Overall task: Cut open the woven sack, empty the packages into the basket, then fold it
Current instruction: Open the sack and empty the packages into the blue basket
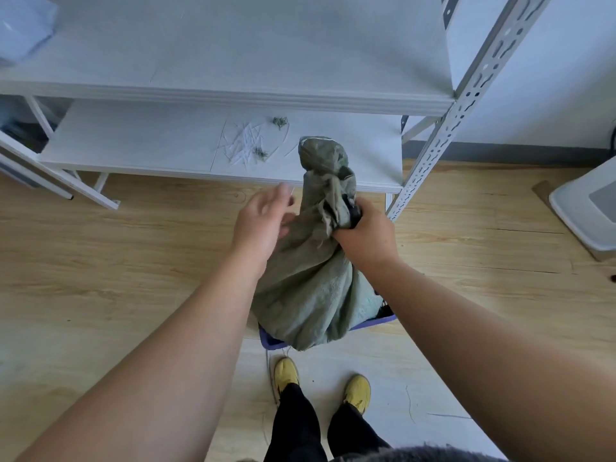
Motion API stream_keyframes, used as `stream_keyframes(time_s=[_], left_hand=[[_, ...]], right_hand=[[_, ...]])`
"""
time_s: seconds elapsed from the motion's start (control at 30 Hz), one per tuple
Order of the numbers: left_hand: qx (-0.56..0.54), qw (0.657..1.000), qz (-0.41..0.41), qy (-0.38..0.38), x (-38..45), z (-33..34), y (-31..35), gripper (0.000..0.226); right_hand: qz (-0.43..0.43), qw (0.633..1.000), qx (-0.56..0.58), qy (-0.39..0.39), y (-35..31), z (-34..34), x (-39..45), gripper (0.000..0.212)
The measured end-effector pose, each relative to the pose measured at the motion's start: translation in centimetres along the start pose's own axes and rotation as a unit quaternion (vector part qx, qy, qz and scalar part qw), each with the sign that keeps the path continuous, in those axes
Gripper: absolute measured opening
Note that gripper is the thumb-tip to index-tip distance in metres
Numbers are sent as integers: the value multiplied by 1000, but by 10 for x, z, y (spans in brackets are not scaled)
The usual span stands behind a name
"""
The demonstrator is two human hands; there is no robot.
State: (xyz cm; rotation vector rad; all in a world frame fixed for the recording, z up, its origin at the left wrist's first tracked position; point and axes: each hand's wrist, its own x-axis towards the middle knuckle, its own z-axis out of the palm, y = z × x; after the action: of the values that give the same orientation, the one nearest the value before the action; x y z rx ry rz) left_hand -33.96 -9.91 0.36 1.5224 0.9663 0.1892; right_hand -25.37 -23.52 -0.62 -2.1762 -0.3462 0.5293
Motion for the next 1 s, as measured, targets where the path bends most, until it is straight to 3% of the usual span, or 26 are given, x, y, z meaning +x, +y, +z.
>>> stream_keyframes(time_s=[0.03, 0.1, 0.2, 0.27, 0.33, 0.4, 0.47, 0.53, 0.63, 0.73, 0.77, 0.87, 0.97, 1.0], left_hand=[[53, 998, -25, 22, 0, -3, -14, 51], [216, 972, -85, -24, 0, -4, -43, 56], [389, 913, -51, -110, -6, 5, -72, 84], [354, 928, -37, -109, -5, 11, -82, 85], [322, 941, -42, -95, -5, 14, -80, 55], [316, 948, -8, -32, -2, 14, -73, 28], [266, 961, 54, 59, -5, 14, -59, 19], [252, 960, 87, 80, -5, 16, -50, 17], [337, 936, 98, 13, -9, 25, -47, 19], [258, 952, 128, 107, -6, 23, -42, 18], [247, 954, 131, 106, -4, 23, -41, 18], [297, 948, 109, 25, -6, 26, -39, 20], [215, 962, 122, 116, -3, 21, -40, 22], [228, 964, 105, 89, 0, 19, -45, 20]], right_hand=[[12, 1000, 11, -10, 1, -1, 2, 22], [34, 998, 20, -38, -1, -4, 7, 17], [86, 989, 94, -71, -5, -5, 13, 16], [120, 980, 133, -87, -7, -4, 15, 25], [131, 977, 138, -99, -8, -3, 15, 26], [122, 977, 152, -87, -9, -1, 14, 27], [97, 979, 175, -42, -9, 1, 14, 29], [75, 982, 175, -1, -9, 2, 15, 28], [53, 990, 129, -16, -9, 1, 13, 26], [48, 989, 136, 22, -10, -4, 14, 23], [53, 988, 143, 34, -10, -5, 16, 26], [66, 988, 137, 11, -9, -6, 17, 32], [40, 988, 146, 30, -10, -8, 17, 33], [33, 989, 144, 31, -8, -8, 18, 33]])
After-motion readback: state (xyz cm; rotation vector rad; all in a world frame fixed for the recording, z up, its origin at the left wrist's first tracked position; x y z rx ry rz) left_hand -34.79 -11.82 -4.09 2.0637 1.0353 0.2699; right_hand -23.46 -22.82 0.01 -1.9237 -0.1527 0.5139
